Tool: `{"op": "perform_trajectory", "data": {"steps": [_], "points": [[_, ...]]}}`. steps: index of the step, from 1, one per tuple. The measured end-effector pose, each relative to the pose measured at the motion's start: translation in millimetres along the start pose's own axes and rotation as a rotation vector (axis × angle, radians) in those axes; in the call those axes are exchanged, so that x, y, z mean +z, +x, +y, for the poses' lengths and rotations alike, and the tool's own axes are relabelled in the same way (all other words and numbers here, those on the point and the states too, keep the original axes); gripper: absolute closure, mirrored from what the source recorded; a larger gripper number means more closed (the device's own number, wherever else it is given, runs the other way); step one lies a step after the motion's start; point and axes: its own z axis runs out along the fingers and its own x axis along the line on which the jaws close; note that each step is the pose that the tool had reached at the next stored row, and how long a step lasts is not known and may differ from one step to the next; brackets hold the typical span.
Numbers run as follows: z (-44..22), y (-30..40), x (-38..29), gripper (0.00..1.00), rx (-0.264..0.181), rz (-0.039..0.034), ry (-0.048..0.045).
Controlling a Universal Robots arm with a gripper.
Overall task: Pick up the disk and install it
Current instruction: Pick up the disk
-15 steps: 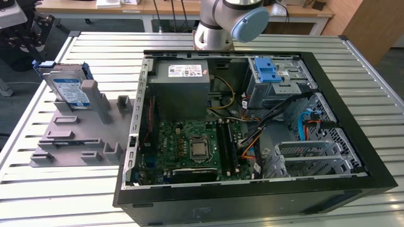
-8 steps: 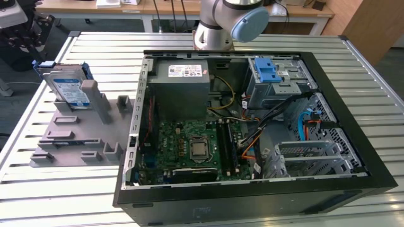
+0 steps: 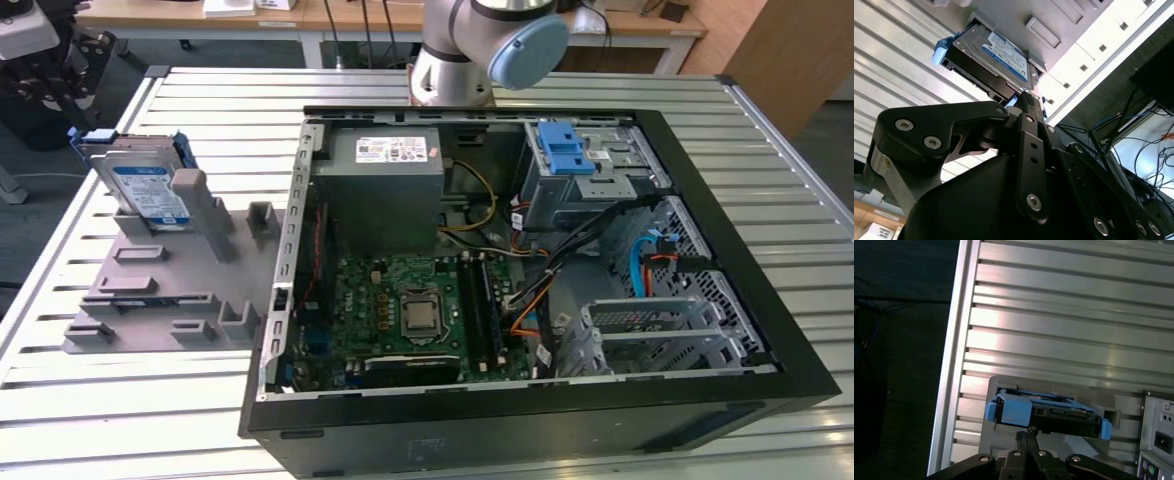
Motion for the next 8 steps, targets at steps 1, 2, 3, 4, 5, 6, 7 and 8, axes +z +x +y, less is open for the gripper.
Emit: {"op": "perform_trajectory", "data": {"steps": [1,2,3,4,5,6,7,8], "points": [[0.0,0.0,0.0,0.89,-0.001,0.0000,0.0000],[0.0,0.0,0.0,0.89,-0.002,0.0000,0.0000],[0.0,0.0,0.0,0.89,-0.003,0.0001,0.0000],[0.0,0.0,0.0,0.89,-0.004,0.0002,0.0000],[0.0,0.0,0.0,0.89,-0.005,0.0002,0.0000],[0.0,0.0,0.0,0.89,-0.006,0.0003,0.0000],[0.0,0.0,0.0,0.89,-0.007,0.0003,0.0000],[0.0,0.0,0.0,0.89,-0.008,0.0004,0.0001]]}}
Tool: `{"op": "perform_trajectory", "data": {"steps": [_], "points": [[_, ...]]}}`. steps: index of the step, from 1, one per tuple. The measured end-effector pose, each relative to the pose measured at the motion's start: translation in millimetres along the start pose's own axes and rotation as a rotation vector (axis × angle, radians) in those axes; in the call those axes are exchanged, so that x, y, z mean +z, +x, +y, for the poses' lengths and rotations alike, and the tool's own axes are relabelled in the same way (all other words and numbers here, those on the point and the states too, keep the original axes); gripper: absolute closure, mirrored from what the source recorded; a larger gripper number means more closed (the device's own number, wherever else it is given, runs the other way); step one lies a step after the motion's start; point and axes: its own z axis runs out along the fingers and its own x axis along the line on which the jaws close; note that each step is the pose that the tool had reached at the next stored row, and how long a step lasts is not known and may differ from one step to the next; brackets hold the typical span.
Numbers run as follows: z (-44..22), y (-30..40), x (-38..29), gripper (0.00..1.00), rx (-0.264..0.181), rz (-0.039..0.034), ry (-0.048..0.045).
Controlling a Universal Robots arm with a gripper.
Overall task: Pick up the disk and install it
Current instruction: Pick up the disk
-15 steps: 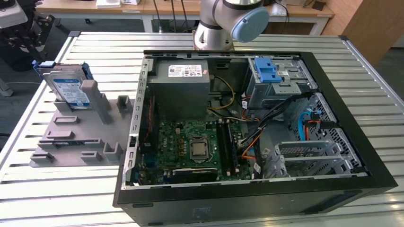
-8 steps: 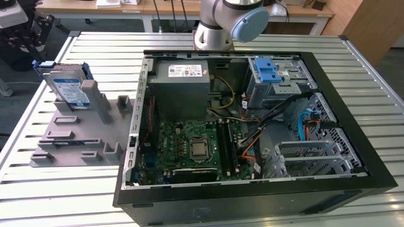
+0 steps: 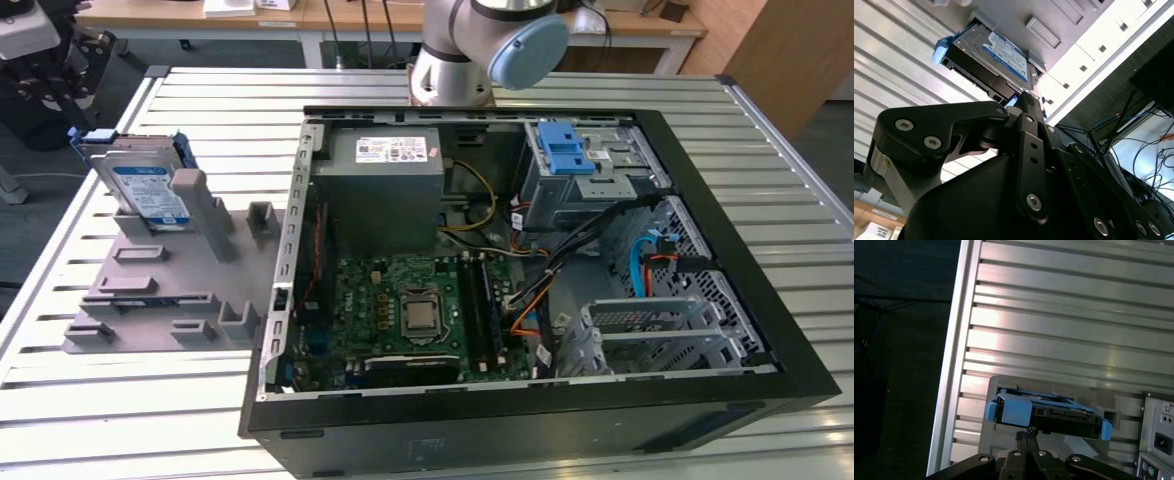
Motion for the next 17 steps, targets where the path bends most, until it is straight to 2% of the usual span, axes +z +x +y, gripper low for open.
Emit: {"op": "perform_trajectory", "data": {"steps": [8,17], "points": [[0.0,0.0,0.0,0.89,-0.013,0.0005,0.0000],[0.0,0.0,0.0,0.89,-0.060,0.0026,0.0001]]}}
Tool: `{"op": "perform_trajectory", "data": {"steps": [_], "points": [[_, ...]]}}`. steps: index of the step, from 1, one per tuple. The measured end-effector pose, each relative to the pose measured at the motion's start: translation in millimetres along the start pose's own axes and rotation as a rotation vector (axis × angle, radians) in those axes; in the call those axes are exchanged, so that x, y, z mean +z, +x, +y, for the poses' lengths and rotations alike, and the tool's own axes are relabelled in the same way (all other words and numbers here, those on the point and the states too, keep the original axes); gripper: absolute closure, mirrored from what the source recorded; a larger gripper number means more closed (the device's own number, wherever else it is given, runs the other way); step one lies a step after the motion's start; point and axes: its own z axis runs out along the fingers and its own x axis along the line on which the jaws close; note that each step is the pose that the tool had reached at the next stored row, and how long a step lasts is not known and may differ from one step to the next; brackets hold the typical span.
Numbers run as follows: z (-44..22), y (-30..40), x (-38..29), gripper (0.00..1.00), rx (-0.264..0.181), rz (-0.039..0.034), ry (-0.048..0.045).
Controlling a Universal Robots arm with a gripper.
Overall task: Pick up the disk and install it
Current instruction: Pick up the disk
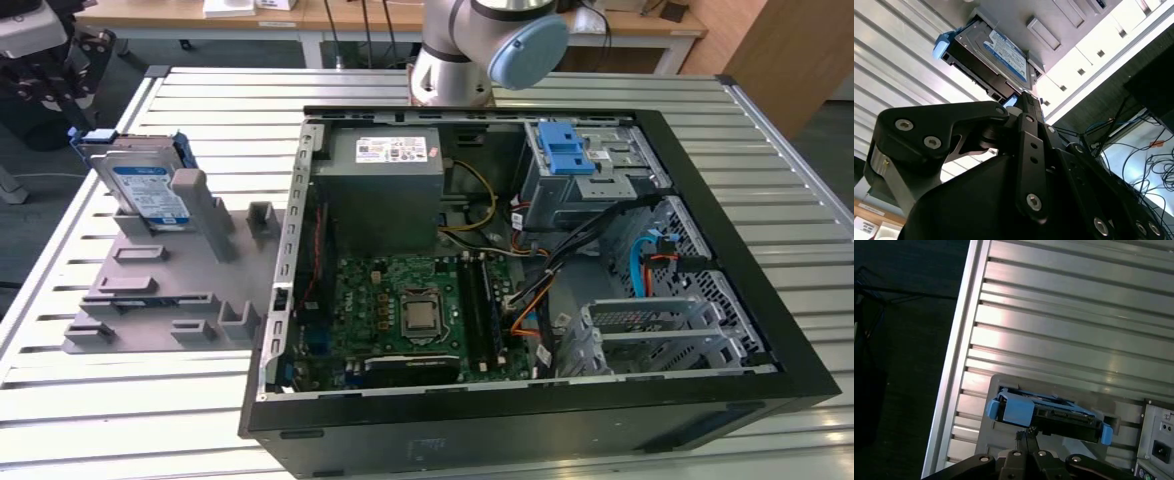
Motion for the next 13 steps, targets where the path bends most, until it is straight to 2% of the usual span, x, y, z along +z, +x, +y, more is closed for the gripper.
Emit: {"op": "perform_trajectory", "data": {"steps": [13], "points": [[0.0,0.0,0.0,0.89,-0.032,0.0014,0.0001]]}}
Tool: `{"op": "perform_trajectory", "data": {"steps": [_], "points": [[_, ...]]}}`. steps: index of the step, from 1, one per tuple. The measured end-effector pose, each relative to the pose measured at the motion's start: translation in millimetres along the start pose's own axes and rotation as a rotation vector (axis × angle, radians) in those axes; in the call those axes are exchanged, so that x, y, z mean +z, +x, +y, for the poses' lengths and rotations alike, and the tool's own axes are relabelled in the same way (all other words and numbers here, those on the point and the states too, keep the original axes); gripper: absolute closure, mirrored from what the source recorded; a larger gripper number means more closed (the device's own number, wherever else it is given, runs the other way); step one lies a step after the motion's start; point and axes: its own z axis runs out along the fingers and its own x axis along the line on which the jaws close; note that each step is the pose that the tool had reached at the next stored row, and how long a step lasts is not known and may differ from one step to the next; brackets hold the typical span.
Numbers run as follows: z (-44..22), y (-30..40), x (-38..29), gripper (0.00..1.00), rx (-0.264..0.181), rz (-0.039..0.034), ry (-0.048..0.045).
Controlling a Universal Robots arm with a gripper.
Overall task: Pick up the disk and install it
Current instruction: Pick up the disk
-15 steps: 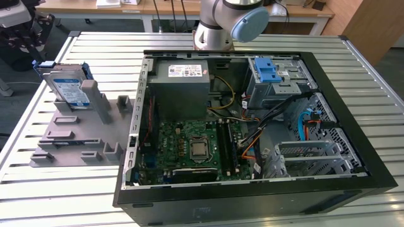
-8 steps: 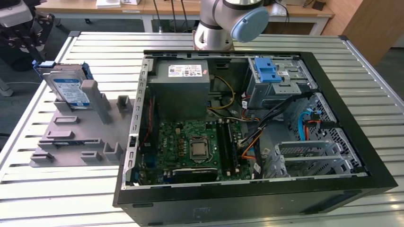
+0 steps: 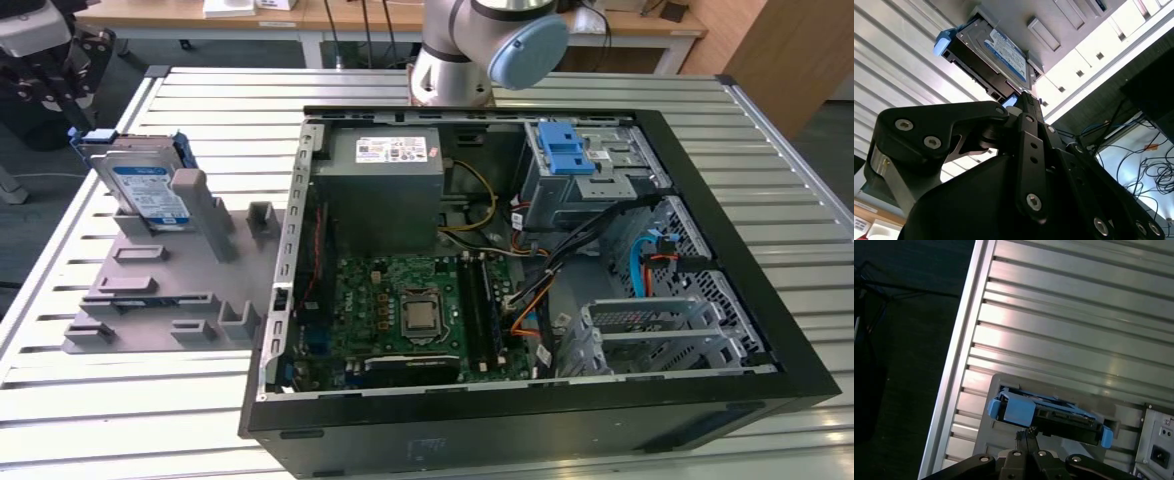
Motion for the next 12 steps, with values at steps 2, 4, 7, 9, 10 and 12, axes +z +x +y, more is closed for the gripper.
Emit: {"op": "perform_trajectory", "data": {"steps": [2,4,7,9,10,12], "points": [[0.0,0.0,0.0,0.89,-0.005,0.0002,0.0000],[0.0,0.0,0.0,0.89,-0.010,0.0004,0.0000],[0.0,0.0,0.0,0.89,-0.019,0.0009,0.0001],[0.0,0.0,0.0,0.89,-0.024,0.0011,0.0000],[0.0,0.0,0.0,0.89,-0.027,0.0012,0.0000],[0.0,0.0,0.0,0.89,-0.032,0.0014,0.0000]]}}
